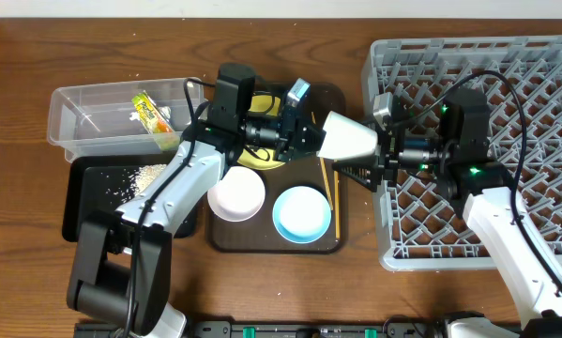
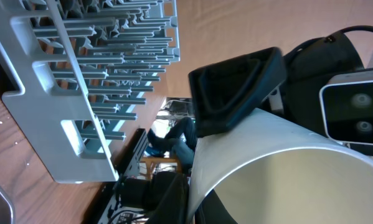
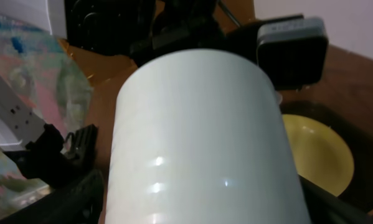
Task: Sort waste into correct bins and load items into the dishwasher rack
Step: 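Hand the white cup from the left gripper to the right gripper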
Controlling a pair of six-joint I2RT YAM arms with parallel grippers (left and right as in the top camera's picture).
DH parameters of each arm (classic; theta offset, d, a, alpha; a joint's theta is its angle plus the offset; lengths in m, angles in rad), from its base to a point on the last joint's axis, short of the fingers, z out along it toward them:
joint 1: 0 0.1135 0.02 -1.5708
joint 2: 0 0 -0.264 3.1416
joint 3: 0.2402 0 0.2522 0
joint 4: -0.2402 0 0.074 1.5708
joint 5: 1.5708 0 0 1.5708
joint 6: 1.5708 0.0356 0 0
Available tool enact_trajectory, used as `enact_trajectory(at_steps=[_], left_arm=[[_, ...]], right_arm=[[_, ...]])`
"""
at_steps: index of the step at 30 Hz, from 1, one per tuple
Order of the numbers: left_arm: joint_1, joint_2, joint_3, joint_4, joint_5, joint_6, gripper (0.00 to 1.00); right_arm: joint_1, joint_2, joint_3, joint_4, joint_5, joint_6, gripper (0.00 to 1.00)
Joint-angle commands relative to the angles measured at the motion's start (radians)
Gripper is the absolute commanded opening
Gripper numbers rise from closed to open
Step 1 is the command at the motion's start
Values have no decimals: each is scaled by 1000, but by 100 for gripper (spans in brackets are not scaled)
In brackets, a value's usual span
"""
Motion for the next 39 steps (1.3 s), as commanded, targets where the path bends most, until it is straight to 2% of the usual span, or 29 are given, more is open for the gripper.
enact_trajectory(at_steps=[1,7,11,28,39], left_arm=[[2,11,13,2,18,-13,6],[3,11,13,6,17,-13,6],[3,11,13,6,17,-13,6],[5,11,13,10,13,-13,6],[5,11,13,14,14,-17,6]], right_arm=[[4,2,18,25,-21,-15,83],[0,2,18,23,1,-15,73],[0,1,18,23,1,-15,73],[-95,1,18,19,-114,-15,77],[-78,1,18,19,-180,-15,77]])
